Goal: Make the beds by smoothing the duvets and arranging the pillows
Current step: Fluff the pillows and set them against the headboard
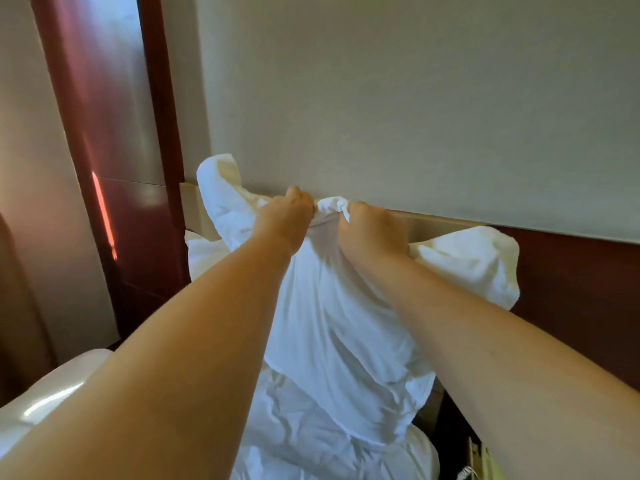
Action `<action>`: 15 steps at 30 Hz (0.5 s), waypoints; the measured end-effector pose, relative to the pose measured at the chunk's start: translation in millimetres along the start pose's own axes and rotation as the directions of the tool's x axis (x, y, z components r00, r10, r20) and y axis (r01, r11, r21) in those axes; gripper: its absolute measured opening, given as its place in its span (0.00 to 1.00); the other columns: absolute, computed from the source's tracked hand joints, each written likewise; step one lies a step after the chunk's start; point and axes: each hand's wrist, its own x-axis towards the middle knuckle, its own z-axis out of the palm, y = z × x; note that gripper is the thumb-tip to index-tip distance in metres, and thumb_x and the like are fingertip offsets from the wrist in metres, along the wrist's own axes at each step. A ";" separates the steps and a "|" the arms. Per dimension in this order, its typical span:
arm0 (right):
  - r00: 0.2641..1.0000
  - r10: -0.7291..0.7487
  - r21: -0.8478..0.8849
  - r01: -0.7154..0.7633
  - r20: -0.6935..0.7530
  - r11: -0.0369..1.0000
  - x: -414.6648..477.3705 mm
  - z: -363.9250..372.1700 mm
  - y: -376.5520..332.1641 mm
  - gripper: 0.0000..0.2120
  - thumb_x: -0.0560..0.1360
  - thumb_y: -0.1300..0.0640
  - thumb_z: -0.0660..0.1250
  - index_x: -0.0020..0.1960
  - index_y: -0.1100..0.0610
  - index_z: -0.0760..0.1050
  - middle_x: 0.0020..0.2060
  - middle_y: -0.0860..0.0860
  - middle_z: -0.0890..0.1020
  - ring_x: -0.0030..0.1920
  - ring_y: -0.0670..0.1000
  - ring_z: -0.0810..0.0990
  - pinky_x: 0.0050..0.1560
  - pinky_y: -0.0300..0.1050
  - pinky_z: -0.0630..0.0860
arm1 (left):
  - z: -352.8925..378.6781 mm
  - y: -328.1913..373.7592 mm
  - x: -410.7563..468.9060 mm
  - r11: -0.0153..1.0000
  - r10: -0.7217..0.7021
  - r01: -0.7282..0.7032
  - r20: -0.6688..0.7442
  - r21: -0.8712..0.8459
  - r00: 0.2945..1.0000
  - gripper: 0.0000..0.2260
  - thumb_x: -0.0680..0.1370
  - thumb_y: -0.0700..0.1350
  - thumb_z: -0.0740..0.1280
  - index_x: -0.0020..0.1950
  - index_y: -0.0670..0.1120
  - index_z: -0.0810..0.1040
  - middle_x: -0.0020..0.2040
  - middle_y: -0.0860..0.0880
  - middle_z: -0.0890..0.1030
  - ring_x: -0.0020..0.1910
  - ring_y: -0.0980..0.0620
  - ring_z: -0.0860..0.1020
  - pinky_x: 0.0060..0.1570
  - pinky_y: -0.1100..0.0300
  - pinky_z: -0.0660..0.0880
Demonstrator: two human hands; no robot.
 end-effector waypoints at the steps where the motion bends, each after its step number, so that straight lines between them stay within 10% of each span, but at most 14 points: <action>1: 1.000 -0.017 -0.010 0.017 0.024 1.000 0.8 10.5 -0.2 0.16 0.81 0.53 0.52 0.60 0.56 0.76 0.55 0.58 0.81 0.55 0.61 0.78 0.50 0.48 0.71 | 9.3 -4.2 -2.3 1.000 -0.010 0.010 0.021 0.012 1.000 0.13 0.78 0.30 0.58 0.62 0.38 0.71 0.58 0.40 0.71 0.52 0.38 0.78 0.40 0.50 0.69; 15: 0.969 -0.154 -0.074 0.171 0.193 0.982 61.2 111.4 66.0 0.13 0.80 0.54 0.53 0.55 0.54 0.76 0.52 0.56 0.82 0.52 0.60 0.79 0.44 0.45 0.67 | 138.6 4.6 53.5 0.990 -0.037 0.005 0.226 0.142 0.973 0.13 0.78 0.35 0.64 0.63 0.41 0.71 0.58 0.43 0.72 0.55 0.41 0.78 0.50 0.53 0.75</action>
